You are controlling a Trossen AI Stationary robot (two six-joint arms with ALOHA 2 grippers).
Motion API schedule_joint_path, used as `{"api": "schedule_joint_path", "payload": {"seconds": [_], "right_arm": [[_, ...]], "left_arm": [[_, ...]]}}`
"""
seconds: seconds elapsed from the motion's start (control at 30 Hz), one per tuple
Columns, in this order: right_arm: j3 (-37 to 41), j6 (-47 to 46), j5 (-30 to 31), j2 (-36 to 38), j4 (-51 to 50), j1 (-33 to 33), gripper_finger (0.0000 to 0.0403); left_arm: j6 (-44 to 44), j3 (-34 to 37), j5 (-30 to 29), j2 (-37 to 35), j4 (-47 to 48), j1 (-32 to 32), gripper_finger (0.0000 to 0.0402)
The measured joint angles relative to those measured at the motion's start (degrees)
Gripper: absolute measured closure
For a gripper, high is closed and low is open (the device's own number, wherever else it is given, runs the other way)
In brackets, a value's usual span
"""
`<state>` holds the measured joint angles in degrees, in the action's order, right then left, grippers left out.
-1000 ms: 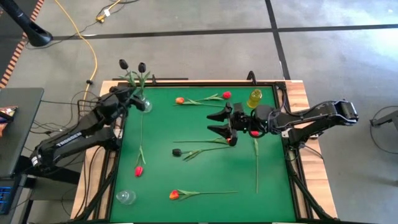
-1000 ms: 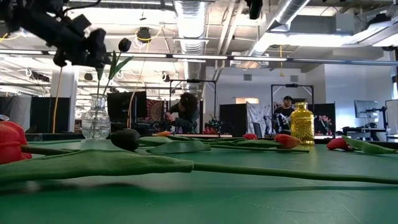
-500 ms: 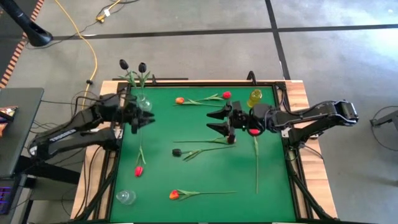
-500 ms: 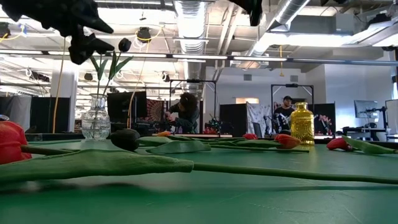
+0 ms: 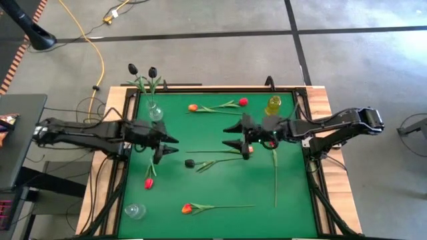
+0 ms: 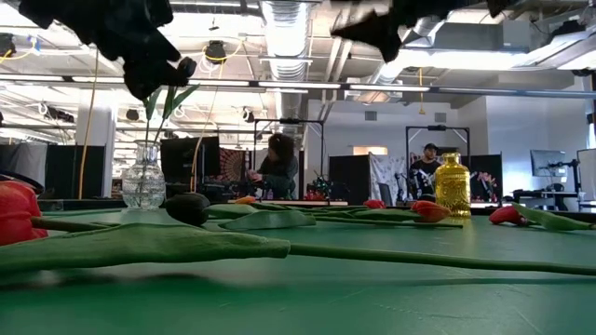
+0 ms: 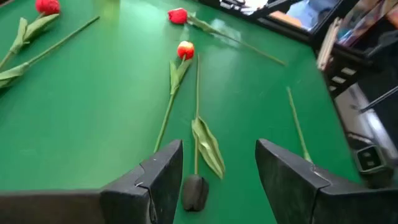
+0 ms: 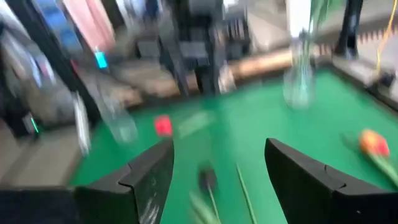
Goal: Sort flowers into vase by color
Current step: Put the black flower into the top transparent vase
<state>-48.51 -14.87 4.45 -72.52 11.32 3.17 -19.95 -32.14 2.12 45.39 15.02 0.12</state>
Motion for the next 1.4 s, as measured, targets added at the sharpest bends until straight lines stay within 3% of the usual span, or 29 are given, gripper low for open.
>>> {"api": "schedule_joint_path", "payload": {"seconds": [0.17,0.3,0.63,0.93,1.4], "right_arm": [[0.03,4.11,0.01,-1.62,-10.47,0.43,0.0124],[0.04,6.33,-0.02,-5.65,-12.48,0.78,0.0124],[-0.05,6.55,-0.50,-14.36,-5.93,1.27,0.0127],[0.00,17.27,-3.03,-18.88,-6.52,0.42,0.0128],[-0.60,17.29,-0.55,-32.10,-1.64,2.64,0.0130]], "left_arm": [[0.05,0.00,-2.44,5.24,-4.46,-2.12,0.0211],[0.74,0.00,-2.44,8.80,-6.15,-2.45,0.0211],[1.54,0.04,-2.55,11.99,-9.97,-2.42,0.0211],[1.78,0.04,-6.27,11.99,-13.01,-2.42,0.0211],[2.20,0.04,-5.72,11.99,-14.54,-2.42,0.0211]]}}
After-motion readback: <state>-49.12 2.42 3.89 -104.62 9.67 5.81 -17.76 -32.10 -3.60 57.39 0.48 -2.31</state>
